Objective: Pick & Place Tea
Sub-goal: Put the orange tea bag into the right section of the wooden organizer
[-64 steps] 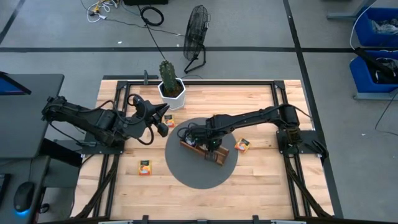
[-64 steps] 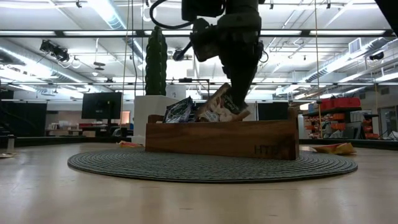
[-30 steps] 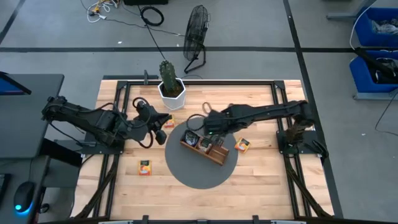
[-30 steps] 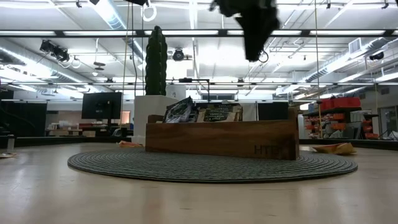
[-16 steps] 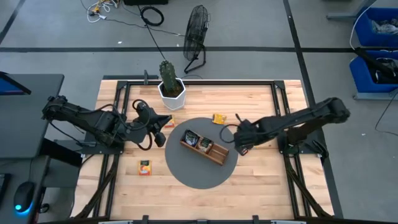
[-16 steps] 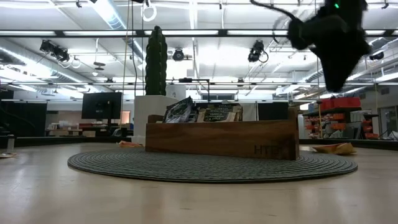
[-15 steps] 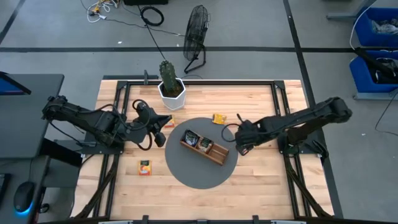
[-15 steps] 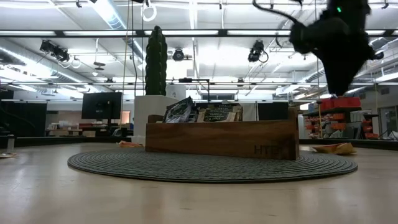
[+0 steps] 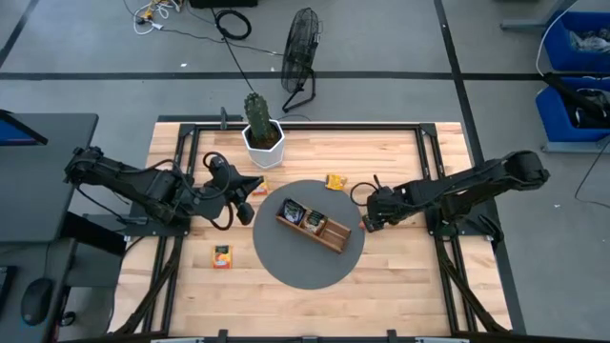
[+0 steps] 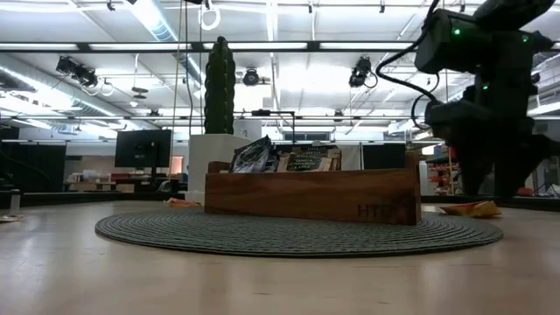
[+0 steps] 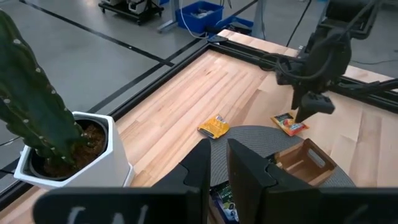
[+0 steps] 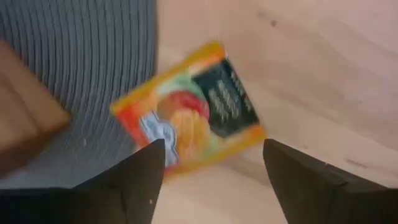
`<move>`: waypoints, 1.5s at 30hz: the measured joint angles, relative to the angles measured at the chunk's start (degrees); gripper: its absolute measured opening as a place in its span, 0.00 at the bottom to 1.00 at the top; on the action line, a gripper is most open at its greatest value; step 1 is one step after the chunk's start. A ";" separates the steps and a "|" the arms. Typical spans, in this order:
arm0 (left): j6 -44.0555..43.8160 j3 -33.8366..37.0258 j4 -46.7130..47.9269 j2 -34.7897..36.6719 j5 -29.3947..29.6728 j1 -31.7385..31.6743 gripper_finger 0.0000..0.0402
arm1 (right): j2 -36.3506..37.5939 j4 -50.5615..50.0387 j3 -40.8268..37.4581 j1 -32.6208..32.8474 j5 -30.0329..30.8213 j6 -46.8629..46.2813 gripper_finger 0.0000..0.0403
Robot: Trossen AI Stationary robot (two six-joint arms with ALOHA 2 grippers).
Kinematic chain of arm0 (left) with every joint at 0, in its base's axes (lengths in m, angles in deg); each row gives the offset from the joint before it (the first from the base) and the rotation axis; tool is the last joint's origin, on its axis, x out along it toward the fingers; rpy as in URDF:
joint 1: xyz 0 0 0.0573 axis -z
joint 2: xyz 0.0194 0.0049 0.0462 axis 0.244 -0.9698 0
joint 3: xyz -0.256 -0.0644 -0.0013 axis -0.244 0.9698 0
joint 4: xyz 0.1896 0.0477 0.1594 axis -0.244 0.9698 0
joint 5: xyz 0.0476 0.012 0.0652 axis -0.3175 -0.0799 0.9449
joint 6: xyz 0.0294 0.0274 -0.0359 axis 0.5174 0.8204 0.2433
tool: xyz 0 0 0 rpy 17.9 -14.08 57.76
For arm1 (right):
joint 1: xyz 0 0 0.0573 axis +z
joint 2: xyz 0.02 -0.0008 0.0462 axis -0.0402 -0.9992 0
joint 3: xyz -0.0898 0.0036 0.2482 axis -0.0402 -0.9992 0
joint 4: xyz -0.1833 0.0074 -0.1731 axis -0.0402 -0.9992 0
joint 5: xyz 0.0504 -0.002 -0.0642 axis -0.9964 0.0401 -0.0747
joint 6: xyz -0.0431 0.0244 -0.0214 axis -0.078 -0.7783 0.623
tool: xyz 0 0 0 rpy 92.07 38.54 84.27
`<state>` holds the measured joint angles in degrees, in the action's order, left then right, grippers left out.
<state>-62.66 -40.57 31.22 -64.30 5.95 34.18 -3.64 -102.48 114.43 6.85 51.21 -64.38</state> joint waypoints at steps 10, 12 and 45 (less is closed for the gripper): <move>-0.20 0.00 -0.69 -0.11 0.42 -0.16 0.14 | -7.91 0.57 0.12 -1.72 2.95 2.38 0.66; -0.34 0.01 -0.96 -0.11 0.42 -0.54 0.14 | -8.95 0.53 0.33 -1.74 3.00 2.88 0.64; -0.59 0.01 -2.42 -0.11 0.44 -2.01 0.14 | -6.53 -1.01 7.27 -1.87 6.89 19.05 0.06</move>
<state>-63.25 -40.57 28.80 -64.41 6.39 32.17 -10.17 -103.49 121.70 4.98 58.10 -45.33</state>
